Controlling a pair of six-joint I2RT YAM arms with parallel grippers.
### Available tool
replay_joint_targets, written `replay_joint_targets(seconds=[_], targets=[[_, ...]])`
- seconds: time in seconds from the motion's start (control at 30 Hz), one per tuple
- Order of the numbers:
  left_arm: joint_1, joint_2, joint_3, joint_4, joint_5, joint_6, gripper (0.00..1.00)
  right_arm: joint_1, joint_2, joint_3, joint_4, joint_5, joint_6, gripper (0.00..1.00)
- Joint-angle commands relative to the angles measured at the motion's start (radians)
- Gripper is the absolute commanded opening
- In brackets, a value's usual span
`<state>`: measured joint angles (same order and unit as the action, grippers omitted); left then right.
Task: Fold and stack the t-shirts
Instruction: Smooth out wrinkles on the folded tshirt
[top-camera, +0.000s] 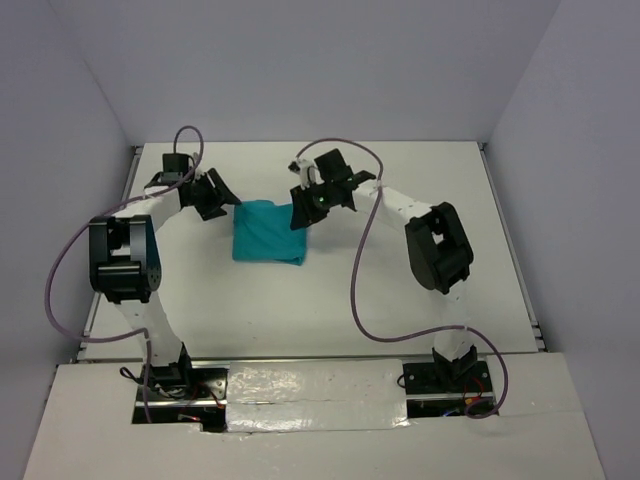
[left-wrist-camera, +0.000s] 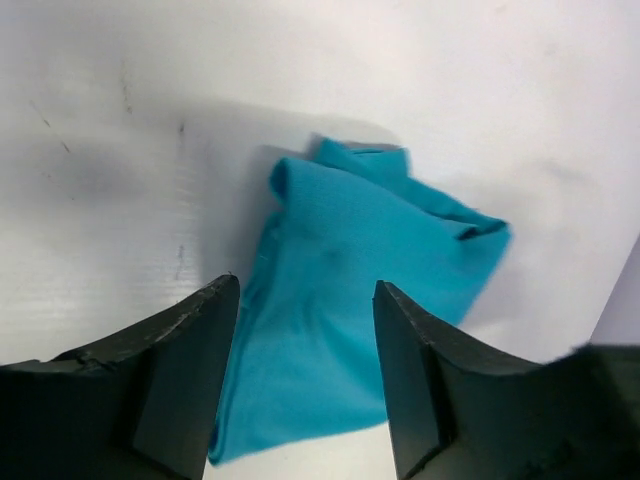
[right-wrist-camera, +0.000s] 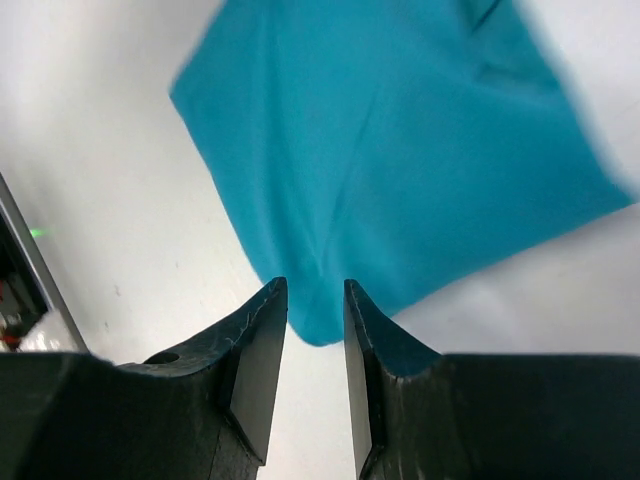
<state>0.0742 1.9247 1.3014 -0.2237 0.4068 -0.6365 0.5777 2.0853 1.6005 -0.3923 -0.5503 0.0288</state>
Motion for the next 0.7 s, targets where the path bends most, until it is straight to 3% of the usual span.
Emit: replay_joint_targets(seconds=[0.0, 0.07, 0.2, 0.3, 0.37, 0.43, 0.67], targets=[[0.009, -0.150, 0.062, -0.026, -0.009, 0.008, 0.69, -0.053, -0.064, 0.140, -0.022, -0.074, -0.004, 0.37], [0.009, -0.202, 0.045, -0.048, -0.019, 0.015, 0.73, -0.067, -0.012, 0.238, -0.060, -0.098, -0.012, 0.36], [0.009, -0.289, -0.037, -0.045, 0.016, 0.023, 0.71, -0.062, 0.077, 0.332, -0.083, -0.175, -0.003, 0.34], [0.007, -0.337, -0.143, 0.012, 0.129, -0.006, 0.58, -0.049, 0.140, 0.370, -0.066, -0.224, 0.016, 0.31], [-0.002, -0.363, -0.230, 0.078, 0.190, -0.041, 0.43, -0.030, 0.165, 0.407, -0.071, -0.252, 0.022, 0.30], [-0.022, -0.375, -0.307, 0.133, 0.228, -0.064, 0.37, -0.021, 0.203, 0.430, -0.076, -0.257, 0.031, 0.28], [-0.091, -0.304, -0.404, 0.253, 0.248, -0.106, 0.35, -0.013, 0.300, 0.455, 0.021, -0.303, 0.160, 0.26]])
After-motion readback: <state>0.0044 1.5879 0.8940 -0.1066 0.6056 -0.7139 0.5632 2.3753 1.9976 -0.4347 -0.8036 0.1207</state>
